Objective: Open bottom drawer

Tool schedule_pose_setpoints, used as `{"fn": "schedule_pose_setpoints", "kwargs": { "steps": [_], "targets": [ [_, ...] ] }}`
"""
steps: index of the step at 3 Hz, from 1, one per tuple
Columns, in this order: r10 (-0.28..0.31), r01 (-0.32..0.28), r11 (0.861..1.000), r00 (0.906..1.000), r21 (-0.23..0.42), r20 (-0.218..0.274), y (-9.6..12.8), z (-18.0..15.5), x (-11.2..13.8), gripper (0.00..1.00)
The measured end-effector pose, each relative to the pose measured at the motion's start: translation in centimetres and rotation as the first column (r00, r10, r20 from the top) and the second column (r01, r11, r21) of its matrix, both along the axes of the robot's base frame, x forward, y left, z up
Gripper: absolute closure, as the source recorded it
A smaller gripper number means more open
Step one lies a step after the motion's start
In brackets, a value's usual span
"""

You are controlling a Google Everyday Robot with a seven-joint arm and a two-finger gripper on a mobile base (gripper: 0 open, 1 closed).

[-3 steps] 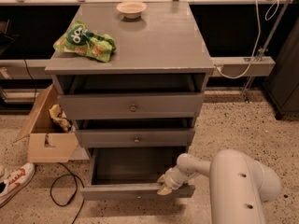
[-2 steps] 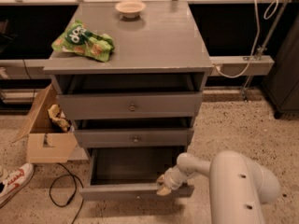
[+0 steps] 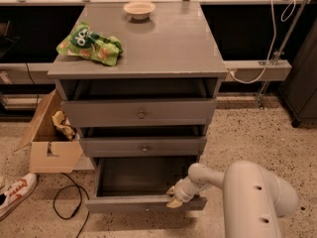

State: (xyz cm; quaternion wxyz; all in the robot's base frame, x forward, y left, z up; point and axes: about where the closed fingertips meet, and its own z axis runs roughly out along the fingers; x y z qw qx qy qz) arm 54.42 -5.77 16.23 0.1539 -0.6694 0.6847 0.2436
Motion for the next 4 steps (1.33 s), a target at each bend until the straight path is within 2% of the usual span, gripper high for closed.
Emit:
{"fn": "schedule_pose_setpoints", "kwargs": {
  "steps": [3,4],
  "targets": [
    [0.033,-0.033,0.999,0.9992,0.016,-0.022,-0.7,-0.2,-1.2,0.14],
    [0.041,-0.041,0.999,0.9987,0.013,-0.029,-1.1,0.0,-1.8,0.0]
  ]
}}
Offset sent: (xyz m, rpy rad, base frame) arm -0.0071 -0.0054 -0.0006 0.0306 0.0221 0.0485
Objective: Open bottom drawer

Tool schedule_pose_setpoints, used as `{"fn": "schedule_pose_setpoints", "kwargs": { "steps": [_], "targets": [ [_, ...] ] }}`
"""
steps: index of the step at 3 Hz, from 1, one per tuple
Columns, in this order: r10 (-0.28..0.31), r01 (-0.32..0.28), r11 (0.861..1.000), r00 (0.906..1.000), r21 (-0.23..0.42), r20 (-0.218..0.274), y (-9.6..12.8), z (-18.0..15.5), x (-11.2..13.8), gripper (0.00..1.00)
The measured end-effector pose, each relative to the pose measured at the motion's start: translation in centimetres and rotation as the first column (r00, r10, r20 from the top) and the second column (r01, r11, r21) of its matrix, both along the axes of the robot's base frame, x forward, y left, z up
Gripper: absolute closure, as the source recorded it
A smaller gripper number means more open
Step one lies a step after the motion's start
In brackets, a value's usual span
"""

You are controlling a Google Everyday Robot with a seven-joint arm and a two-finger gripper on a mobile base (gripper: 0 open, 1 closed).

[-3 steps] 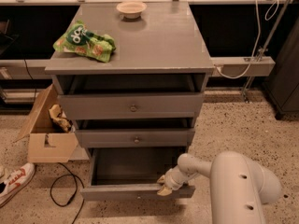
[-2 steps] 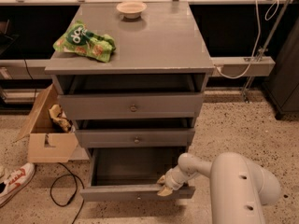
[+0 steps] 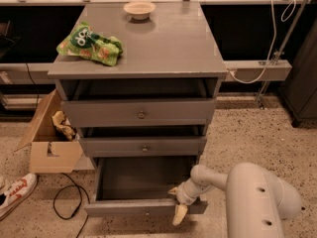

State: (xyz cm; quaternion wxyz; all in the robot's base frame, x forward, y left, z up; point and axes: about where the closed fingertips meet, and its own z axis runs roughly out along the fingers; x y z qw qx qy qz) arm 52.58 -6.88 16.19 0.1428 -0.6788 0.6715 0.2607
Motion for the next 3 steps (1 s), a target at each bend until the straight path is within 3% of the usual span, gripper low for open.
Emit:
{"fn": "schedule_pose_setpoints", "kwargs": {
  "steps": [1,3],
  "targets": [
    [0.005,-0.005,1.0,0.9999,-0.006,-0.01,-0.36,0.18,-0.71,0.0],
    [0.0,0.0,1.0,0.9995,-0.019,-0.03,-0.67,-0.12,-1.42,0.5]
  ]
}}
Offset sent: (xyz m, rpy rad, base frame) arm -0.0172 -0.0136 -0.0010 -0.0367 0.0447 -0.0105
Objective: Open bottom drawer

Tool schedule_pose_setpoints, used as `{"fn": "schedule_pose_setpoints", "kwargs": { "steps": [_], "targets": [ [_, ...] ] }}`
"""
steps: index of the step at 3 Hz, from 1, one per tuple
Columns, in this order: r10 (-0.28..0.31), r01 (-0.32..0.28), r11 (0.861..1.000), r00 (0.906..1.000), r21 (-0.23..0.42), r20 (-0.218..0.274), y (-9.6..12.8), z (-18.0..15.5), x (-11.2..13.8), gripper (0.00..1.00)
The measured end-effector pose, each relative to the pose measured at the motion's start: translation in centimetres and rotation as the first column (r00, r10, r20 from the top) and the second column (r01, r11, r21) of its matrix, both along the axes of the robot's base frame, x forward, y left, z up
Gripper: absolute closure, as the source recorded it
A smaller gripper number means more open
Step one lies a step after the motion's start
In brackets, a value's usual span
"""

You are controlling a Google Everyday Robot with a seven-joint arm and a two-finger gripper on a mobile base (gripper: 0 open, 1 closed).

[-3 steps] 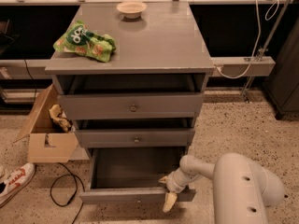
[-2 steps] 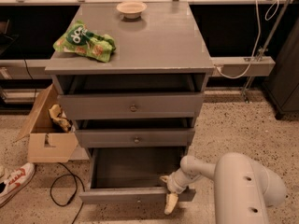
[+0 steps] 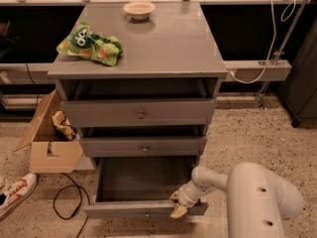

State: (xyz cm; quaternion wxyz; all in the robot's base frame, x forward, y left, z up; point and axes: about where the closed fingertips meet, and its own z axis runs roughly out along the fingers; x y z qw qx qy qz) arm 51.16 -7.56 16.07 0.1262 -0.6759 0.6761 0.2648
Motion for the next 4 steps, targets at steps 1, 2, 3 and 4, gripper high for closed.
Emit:
{"fn": "schedule_pose_setpoints", "kwargs": {
  "steps": [1,2,3,4],
  "targets": [
    [-0.006,0.006,1.0,0.9998,0.006,-0.017,-0.3,-0.1,-1.3,0.73],
    [-0.006,0.006,1.0,0.9998,0.006,-0.018,-0.4,-0.1,-1.4,0.72],
    [0.004,-0.005,0.999,1.0,0.04,0.005,-0.6,0.3,-1.7,0.42],
    [0.001,-0.005,0.997,0.9983,0.076,0.058,-1.8,1.8,-1.6,0.1]
  ]
}}
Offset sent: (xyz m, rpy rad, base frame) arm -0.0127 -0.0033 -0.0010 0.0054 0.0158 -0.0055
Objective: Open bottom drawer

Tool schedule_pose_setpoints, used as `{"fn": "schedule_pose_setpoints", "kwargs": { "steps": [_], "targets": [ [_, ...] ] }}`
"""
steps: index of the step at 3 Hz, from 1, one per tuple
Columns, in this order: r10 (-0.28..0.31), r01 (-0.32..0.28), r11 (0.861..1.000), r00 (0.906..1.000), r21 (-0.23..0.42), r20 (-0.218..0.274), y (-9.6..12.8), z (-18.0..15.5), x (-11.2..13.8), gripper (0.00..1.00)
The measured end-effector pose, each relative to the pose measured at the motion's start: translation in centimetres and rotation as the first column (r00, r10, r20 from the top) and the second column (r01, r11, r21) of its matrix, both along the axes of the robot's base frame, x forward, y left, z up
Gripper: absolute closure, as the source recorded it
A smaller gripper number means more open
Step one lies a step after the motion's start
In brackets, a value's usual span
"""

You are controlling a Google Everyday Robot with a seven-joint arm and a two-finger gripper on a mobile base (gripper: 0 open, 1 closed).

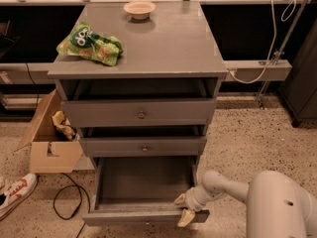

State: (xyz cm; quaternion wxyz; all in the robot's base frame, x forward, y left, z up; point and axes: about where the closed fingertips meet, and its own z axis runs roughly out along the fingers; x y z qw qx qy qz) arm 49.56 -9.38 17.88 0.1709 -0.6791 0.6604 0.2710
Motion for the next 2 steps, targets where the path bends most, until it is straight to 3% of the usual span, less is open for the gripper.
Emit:
{"fn": "schedule_pose_setpoints", "kwargs": {
  "steps": [1,2],
  "targets": [
    [-0.01,0.01,1.0,0.9991,0.011,0.041,-1.0,1.6,-0.4,0.0],
    [-0.048,0.044,0.998,0.9924,0.039,0.113,-3.7,5.1,-0.2,0.0]
  ]
}}
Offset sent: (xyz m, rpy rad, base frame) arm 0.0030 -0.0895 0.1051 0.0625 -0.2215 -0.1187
